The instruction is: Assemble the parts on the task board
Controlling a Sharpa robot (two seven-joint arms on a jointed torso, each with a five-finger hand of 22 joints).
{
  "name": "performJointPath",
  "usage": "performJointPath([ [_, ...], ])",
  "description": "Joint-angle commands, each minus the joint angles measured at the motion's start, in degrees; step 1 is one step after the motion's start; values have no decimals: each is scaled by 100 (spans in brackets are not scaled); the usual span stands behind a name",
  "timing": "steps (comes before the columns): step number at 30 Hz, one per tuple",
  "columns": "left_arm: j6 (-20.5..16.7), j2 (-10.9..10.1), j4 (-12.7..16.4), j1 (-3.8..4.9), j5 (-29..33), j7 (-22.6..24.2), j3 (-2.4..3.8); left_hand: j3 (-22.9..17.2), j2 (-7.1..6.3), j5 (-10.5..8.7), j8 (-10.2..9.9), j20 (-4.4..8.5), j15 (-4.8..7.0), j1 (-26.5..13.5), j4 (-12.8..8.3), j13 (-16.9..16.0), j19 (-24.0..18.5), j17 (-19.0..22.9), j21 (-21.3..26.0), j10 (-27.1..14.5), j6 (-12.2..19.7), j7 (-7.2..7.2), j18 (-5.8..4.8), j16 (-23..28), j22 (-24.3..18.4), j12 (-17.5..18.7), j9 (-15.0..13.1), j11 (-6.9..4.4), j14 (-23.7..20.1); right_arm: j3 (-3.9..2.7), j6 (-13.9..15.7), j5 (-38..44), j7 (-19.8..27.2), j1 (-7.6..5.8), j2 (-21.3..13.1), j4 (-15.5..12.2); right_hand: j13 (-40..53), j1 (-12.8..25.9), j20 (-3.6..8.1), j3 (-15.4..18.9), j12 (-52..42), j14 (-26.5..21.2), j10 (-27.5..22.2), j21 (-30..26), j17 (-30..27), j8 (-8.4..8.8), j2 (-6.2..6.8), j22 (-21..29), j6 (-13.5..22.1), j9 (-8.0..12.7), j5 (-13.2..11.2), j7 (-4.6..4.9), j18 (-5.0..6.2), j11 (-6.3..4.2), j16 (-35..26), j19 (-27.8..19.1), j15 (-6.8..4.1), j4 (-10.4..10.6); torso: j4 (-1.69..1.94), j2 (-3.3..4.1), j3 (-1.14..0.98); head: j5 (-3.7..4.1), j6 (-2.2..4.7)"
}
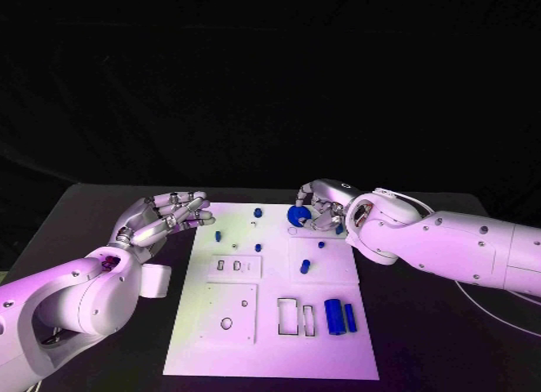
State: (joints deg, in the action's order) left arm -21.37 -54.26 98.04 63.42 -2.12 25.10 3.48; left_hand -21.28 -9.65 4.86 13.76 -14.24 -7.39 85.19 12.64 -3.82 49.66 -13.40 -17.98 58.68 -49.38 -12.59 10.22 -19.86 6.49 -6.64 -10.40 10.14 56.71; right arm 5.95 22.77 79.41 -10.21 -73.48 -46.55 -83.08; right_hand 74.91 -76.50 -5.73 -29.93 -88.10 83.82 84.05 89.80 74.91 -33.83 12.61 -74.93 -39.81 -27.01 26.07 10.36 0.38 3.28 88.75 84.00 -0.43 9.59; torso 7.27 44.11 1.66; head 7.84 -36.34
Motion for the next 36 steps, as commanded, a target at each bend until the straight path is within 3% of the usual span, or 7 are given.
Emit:
performJointPath([
  [1,60,12,14,6,10,18,4,-25,-10,-13,-33,9,7,-55,-8,1,40,-6,-28,46,-23,-90,32,-30,-7,33,9,1,30,-2,217,264,6,-29,68,-139,1227,75,29,-31,30,522,393,20,1072,-13,15,-1507,-433,-15,-15,-259,-38,-24,7,600,-41,-7,-1,0,1,-17,10],
  [6,62,22,13,6,10,21,4,-25,-10,-13,-33,9,7,-55,-8,1,40,-6,-28,46,-23,-90,32,-30,-7,33,9,1,30,-3,302,612,-71,-60,255,-249,1229,106,31,-37,29,522,395,20,1074,-1,26,-1507,-441,-13,-33,-262,-38,-26,7,600,-43,-13,18,1,3,-36,19],
  [11,58,30,12,6,9,33,4,-25,-10,-13,-33,9,7,-55,-8,1,40,-6,-28,46,-23,-90,32,-30,-7,33,9,1,30,-3,323,849,-122,-75,552,-183,1233,136,33,-52,27,523,398,20,1077,13,30,-1507,-457,-12,-72,-266,-38,-30,8,600,-45,-28,16,2,10,-74,29],
  [24,65,51,24,7,8,36,4,-45,-1,-12,-40,10,7,-62,-8,1,43,-13,-28,46,-20,-91,32,-33,-11,47,12,3,29,29,312,1189,-245,24,1247,309,1223,174,36,-79,36,520,391,20,1060,52,33,-1507,-450,-4,-130,-263,-38,-30,3,600,-47,-55,17,11,2,-97,17],
  [29,66,54,30,7,8,40,5,-46,-1,-12,-40,10,7,-61,-9,1,44,-13,-28,46,-20,-91,32,-33,-11,48,12,3,29,49,283,1224,-248,64,1391,473,1223,174,36,-79,36,520,391,20,1060,52,33,-1507,-450,-4,-130,-263,-38,-30,3,600,-47,-55,14,9,11,-84,9],
  [36,67,42,39,7,8,48,6,-46,-1,-12,-40,10,7,-61,-9,1,44,-13,-28,46,-20,-91,32,-33,-11,48,12,3,29,74,238,1242,-241,121,1491,662,1224,189,36,-86,36,520,391,20,1061,70,42,-1507,-439,-1,-136,-259,-38,-27,3,600,-46,-66,-3,12,-8,-110,3],
])
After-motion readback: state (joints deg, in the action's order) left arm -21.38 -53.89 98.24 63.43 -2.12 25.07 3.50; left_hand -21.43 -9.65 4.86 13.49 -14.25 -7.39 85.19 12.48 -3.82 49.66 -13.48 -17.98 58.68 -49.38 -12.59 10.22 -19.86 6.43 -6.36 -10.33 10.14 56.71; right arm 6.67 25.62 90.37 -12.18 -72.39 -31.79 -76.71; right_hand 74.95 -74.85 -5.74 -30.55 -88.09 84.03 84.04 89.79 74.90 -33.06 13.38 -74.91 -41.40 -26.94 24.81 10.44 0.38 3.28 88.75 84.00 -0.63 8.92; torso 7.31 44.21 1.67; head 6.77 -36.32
